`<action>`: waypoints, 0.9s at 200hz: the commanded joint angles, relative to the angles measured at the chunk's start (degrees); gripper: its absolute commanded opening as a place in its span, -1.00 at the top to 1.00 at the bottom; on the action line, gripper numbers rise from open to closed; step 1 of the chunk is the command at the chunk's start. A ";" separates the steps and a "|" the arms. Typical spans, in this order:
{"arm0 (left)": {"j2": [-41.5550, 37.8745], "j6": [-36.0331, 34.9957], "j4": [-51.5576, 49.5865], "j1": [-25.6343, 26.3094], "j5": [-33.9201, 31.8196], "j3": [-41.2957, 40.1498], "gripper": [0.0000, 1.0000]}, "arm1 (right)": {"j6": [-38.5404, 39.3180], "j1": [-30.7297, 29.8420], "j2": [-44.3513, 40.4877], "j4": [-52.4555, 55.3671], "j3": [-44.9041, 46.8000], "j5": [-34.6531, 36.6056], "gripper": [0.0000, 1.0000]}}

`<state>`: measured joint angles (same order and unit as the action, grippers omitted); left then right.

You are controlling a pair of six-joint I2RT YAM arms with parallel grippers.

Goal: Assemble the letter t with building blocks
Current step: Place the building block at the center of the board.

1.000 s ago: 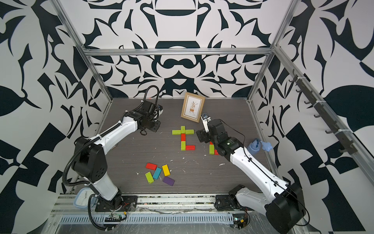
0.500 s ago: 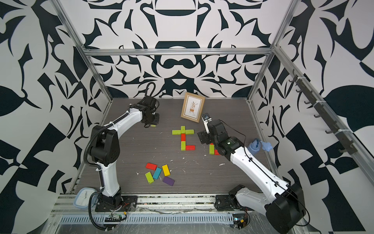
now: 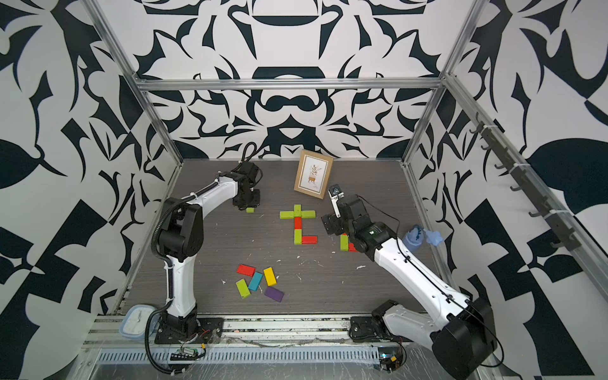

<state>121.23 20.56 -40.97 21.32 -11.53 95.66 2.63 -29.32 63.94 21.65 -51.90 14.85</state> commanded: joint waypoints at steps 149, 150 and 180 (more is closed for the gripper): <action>3.22 2.89 0.15 -1.81 -0.08 -4.16 0.33 | -1.67 0.08 0.13 0.41 -1.54 0.78 -0.99; 3.22 2.86 0.17 -1.81 -0.12 -4.16 0.32 | -1.67 0.11 0.13 0.41 -1.54 0.78 -0.99; 2.61 2.66 0.28 -1.92 -0.25 -4.67 0.10 | -1.67 0.11 0.22 0.41 -1.50 0.75 -0.99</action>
<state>123.61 22.59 -39.42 20.10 -11.22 93.08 1.65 -29.32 63.96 22.50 -51.90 14.85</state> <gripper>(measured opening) 0.421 0.993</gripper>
